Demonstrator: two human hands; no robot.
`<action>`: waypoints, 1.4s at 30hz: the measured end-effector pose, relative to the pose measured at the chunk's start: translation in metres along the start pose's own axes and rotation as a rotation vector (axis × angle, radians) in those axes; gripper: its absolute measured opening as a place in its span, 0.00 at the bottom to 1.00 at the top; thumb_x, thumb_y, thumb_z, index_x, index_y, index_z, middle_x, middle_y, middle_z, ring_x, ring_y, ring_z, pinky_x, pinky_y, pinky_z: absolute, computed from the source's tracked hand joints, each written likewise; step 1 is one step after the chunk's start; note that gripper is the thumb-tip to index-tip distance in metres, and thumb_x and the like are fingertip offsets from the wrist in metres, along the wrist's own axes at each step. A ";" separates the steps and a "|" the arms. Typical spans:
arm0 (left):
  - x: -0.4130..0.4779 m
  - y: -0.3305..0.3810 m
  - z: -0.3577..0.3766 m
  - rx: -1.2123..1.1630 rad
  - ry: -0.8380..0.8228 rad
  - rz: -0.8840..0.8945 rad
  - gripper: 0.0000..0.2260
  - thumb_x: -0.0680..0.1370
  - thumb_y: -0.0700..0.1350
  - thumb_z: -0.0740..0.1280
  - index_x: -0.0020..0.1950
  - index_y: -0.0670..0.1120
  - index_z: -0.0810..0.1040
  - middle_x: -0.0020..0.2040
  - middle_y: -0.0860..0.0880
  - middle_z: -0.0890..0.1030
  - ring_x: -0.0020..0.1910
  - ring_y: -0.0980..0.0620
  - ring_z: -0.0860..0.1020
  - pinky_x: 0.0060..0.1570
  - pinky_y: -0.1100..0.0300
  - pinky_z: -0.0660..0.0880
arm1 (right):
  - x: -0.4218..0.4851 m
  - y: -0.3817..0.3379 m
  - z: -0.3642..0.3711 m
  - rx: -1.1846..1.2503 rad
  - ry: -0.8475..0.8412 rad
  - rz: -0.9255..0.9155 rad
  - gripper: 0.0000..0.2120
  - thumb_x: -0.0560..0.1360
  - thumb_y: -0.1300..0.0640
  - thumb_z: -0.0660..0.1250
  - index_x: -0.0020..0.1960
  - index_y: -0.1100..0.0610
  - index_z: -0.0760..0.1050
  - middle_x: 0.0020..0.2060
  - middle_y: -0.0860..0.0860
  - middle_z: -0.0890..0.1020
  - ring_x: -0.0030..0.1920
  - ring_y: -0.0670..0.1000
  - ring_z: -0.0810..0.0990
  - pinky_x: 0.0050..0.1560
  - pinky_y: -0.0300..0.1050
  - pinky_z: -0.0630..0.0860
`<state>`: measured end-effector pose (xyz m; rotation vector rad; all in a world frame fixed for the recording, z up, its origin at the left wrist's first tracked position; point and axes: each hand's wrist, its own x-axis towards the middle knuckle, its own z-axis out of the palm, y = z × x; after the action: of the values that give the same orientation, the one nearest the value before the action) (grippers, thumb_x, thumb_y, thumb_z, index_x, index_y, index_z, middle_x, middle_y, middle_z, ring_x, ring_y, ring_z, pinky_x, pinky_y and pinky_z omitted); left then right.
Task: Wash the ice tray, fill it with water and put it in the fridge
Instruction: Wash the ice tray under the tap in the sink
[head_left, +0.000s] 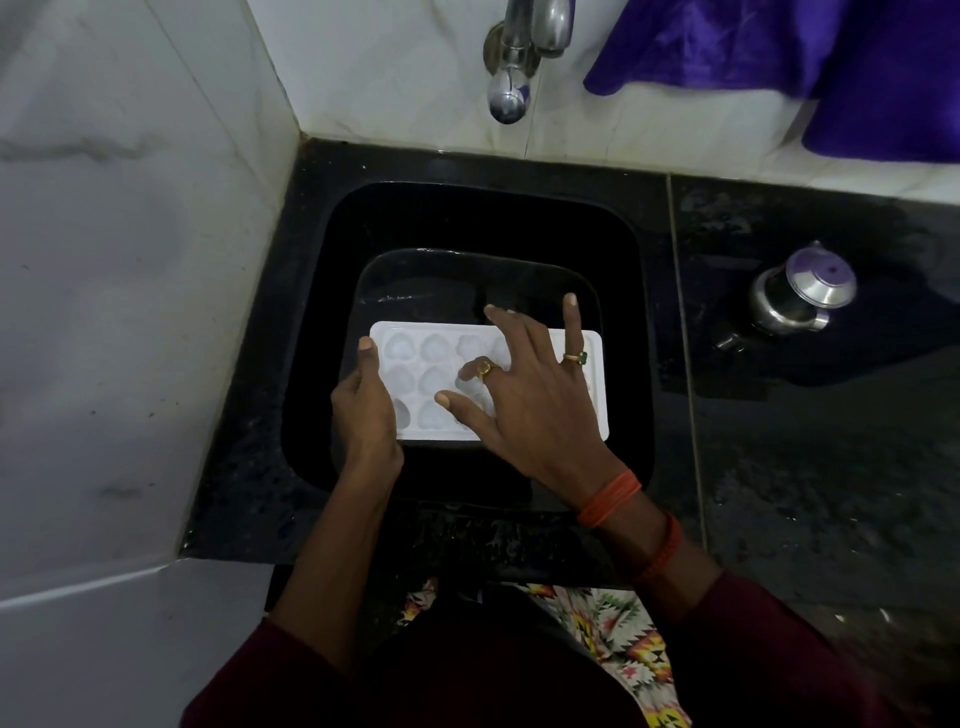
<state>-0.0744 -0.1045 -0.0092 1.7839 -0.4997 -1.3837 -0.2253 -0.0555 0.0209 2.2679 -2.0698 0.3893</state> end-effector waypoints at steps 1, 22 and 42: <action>-0.001 0.000 0.000 0.000 0.002 0.001 0.16 0.81 0.63 0.62 0.46 0.54 0.81 0.48 0.50 0.86 0.48 0.46 0.85 0.55 0.44 0.82 | 0.000 0.000 0.000 0.000 -0.015 0.001 0.27 0.79 0.31 0.56 0.51 0.48 0.86 0.72 0.56 0.73 0.74 0.54 0.69 0.79 0.65 0.35; -0.006 0.000 0.000 0.008 0.016 0.009 0.16 0.80 0.64 0.62 0.44 0.54 0.81 0.48 0.50 0.86 0.50 0.45 0.84 0.57 0.43 0.80 | -0.003 -0.003 -0.001 -0.016 -0.065 -0.016 0.32 0.80 0.30 0.51 0.53 0.50 0.86 0.75 0.56 0.71 0.76 0.55 0.67 0.78 0.65 0.34; -0.009 0.003 0.001 -0.009 0.024 0.023 0.16 0.82 0.60 0.61 0.42 0.53 0.80 0.42 0.53 0.84 0.46 0.48 0.84 0.48 0.52 0.81 | -0.006 -0.008 0.002 -0.001 -0.084 -0.027 0.34 0.80 0.30 0.49 0.54 0.52 0.86 0.75 0.57 0.71 0.76 0.54 0.67 0.79 0.66 0.36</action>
<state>-0.0781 -0.1003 -0.0018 1.7801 -0.4987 -1.3447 -0.2179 -0.0497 0.0186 2.3485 -2.0743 0.2963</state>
